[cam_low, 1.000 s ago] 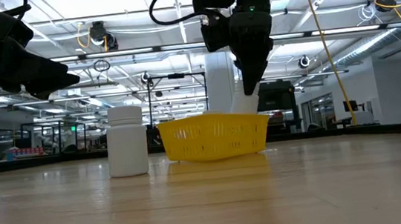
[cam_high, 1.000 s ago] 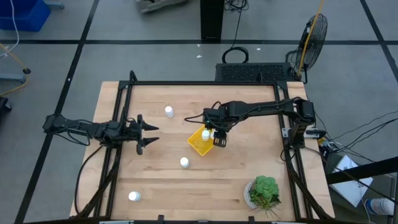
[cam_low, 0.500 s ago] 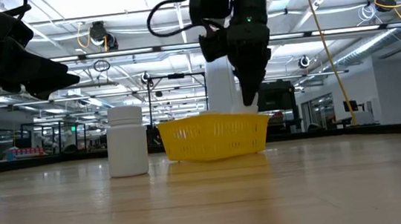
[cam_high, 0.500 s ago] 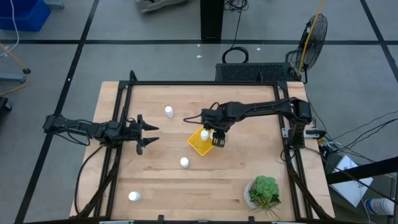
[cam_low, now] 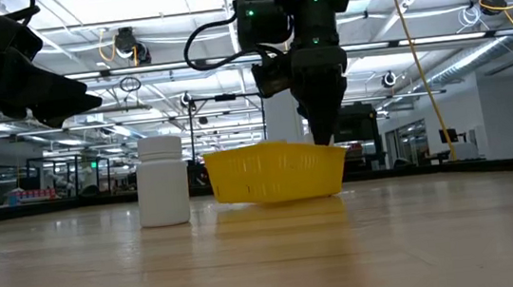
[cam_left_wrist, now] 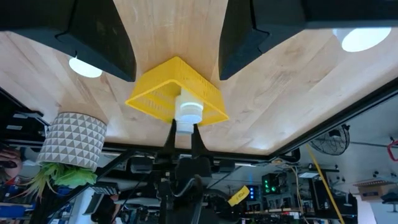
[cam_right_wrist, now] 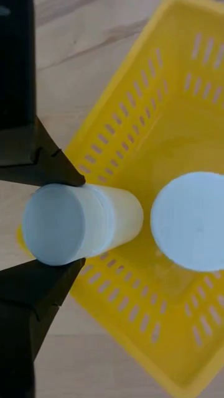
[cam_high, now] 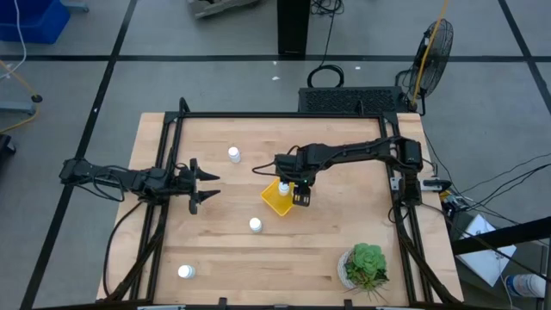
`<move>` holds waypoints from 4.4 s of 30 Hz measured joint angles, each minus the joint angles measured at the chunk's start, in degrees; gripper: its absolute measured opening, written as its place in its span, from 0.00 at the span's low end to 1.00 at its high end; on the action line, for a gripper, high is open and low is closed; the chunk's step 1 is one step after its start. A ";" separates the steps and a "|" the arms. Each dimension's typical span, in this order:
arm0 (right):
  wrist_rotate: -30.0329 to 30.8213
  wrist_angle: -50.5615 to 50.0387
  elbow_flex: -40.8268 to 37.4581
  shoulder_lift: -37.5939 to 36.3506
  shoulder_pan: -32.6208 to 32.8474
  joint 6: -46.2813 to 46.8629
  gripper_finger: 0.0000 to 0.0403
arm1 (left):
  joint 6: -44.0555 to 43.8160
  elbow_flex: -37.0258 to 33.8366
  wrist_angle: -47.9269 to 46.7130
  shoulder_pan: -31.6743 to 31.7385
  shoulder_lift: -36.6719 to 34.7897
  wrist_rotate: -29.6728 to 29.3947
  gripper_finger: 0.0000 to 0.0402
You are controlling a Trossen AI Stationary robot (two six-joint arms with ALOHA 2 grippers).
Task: Pick and place pill bottles into a basket
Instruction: Put the white medicine bottle into the yellow bin
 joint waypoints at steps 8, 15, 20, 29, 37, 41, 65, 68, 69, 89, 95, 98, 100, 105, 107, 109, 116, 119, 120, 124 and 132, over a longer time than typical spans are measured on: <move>-1.02 1.07 -0.17 -0.35 0.04 0.94 0.38 | -0.01 0.00 0.00 0.00 -0.01 0.06 0.58; -0.99 1.51 -0.25 -0.32 0.04 2.68 0.47 | -0.05 0.02 0.00 0.00 -0.01 0.28 0.58; -0.60 1.49 -0.40 -0.09 0.80 3.49 0.66 | -0.03 0.02 0.00 0.00 0.00 0.31 0.58; 3.92 2.23 -0.37 -1.10 2.88 4.13 0.67 | -0.03 0.02 0.00 0.00 -0.01 0.30 0.58; 4.18 2.26 -0.35 -4.22 3.06 5.35 0.66 | -0.03 0.02 -0.02 0.00 -0.01 0.51 0.58; 8.27 2.90 -0.35 -7.82 3.06 5.75 0.66 | -0.03 0.02 -0.02 0.00 -0.01 0.55 0.58; 34.07 52.45 -43.91 -67.46 10.40 -1.62 0.66 | -0.51 0.02 -0.02 0.00 -0.01 0.65 0.58; 36.84 58.45 -53.22 -77.67 11.44 -4.63 0.66 | -0.51 0.02 -0.02 0.00 -0.01 0.64 0.58; 37.01 60.29 -56.21 -80.66 11.65 -5.75 0.66 | -0.56 0.02 -0.02 0.00 -0.01 0.65 0.58; 22.91 56.43 -76.43 -99.93 11.67 -3.32 0.66 | -0.49 0.02 0.04 0.00 -0.01 0.00 0.58; 22.87 56.06 -80.05 -99.97 11.67 -1.44 0.66 | -0.69 -0.05 1.45 0.00 -0.01 -2.28 0.58; 22.90 62.35 -84.11 -99.98 11.53 -1.70 0.66 | -2.00 -0.09 2.11 0.00 -0.01 -4.89 0.58; 22.85 65.88 -85.53 -99.98 11.12 -1.19 0.66 | -3.75 -0.09 2.31 0.00 -0.01 -6.76 0.58; 22.89 66.18 -85.90 -99.95 10.39 0.82 0.66 | -9.01 0.44 1.99 0.11 0.08 -12.60 0.58; 22.90 67.60 -85.94 -99.95 10.40 0.89 0.66 | -9.13 1.63 1.07 0.53 0.10 -13.12 0.58; 22.91 67.86 -85.96 -99.93 10.40 0.81 0.66 | -9.07 4.04 -2.16 1.28 0.59 -13.14 0.58; 23.15 68.75 -86.05 -99.93 10.38 0.92 0.66 | -15.73 18.16 -25.26 6.34 9.43 -13.28 0.58; 24.21 68.76 -86.09 -99.93 10.38 0.92 0.66 | -20.24 24.85 -33.70 9.43 15.89 -11.06 0.58; 24.79 68.76 -86.09 -99.93 10.38 0.92 0.66 | -21.66 26.91 -35.65 10.61 18.08 -10.05 0.58; 24.95 69.28 -86.12 -99.93 10.36 0.92 0.66 | -26.72 33.46 -40.41 15.32 26.43 -5.71 0.58; 24.90 70.06 -86.14 -99.93 10.36 0.93 0.66 | -22.26 39.02 -45.50 24.14 41.10 7.17 0.58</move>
